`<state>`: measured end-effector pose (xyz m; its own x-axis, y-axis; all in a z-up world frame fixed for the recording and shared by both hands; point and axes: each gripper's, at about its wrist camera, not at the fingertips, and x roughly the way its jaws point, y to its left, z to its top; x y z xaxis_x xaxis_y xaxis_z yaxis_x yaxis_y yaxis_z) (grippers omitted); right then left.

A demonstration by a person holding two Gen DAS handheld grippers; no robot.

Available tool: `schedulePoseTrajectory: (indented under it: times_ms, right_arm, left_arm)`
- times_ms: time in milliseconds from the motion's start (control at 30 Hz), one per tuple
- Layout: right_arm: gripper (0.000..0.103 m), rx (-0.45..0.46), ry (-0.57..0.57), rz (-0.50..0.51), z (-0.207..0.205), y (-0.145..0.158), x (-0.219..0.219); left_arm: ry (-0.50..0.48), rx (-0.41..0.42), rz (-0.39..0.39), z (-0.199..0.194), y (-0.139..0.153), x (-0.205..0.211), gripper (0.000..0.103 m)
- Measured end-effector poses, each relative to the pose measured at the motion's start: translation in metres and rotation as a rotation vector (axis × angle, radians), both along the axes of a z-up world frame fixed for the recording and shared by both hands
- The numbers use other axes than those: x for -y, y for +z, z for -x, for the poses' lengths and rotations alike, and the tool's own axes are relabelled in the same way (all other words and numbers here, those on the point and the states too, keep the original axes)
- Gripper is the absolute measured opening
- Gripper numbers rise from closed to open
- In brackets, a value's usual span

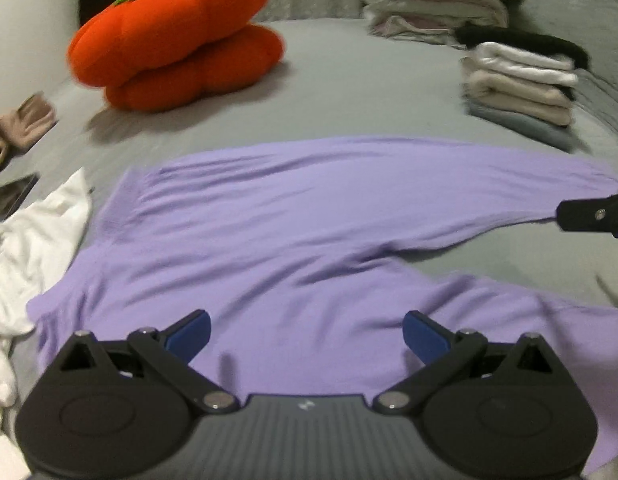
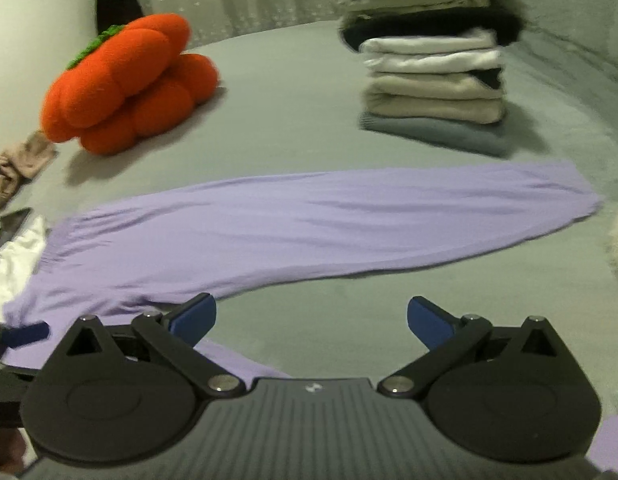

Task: Fold clothes

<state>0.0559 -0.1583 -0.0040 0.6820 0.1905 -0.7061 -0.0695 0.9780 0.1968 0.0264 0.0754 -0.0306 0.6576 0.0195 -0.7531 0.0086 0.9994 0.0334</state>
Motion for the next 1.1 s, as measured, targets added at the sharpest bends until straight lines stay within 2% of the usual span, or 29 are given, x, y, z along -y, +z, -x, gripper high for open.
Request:
schedulePoseTrajectory:
  times_ms: [267, 400, 500, 600, 733, 867, 933, 1000, 1100]
  right_arm:
    - [0.103, -0.011, 0.043, -0.126, -0.015, -0.006, -0.027]
    - [0.103, -0.004, 0.006, -0.176, -0.017, -0.012, -0.035]
    - [0.103, -0.033, -0.011, -0.208, -0.025, -0.017, -0.04]
    - [0.103, -0.052, -0.017, -0.219, -0.033, -0.018, -0.049]
    - [0.103, -0.057, 0.028, -0.178, -0.042, -0.015, -0.068]
    - [0.103, -0.042, 0.107, -0.112, -0.056, -0.012, -0.089]
    - [0.103, -0.028, 0.15, -0.083, -0.064, -0.011, -0.099]
    - [0.103, -0.021, 0.196, -0.06, -0.072, -0.011, -0.108]
    - [0.103, -0.019, 0.254, -0.032, -0.084, -0.013, -0.119]
  left_arm:
    - [0.119, 0.037, 0.086, -0.01, -0.007, -0.044, 0.102]
    - [0.178, 0.058, 0.134, -0.014, -0.009, -0.065, 0.102]
    - [0.186, 0.084, 0.155, -0.016, -0.006, -0.071, 0.102]
    - [0.189, 0.101, 0.152, -0.021, -0.001, -0.075, 0.102]
    - [0.218, 0.109, 0.191, -0.025, 0.001, -0.086, 0.1]
    - [0.262, 0.091, 0.218, -0.03, -0.003, -0.097, 0.089]
    - [0.283, 0.076, 0.241, -0.032, -0.005, -0.105, 0.079]
    - [0.297, 0.067, 0.257, -0.033, -0.007, -0.112, 0.064]
    - [0.308, 0.078, 0.244, -0.035, -0.007, -0.121, 0.059]
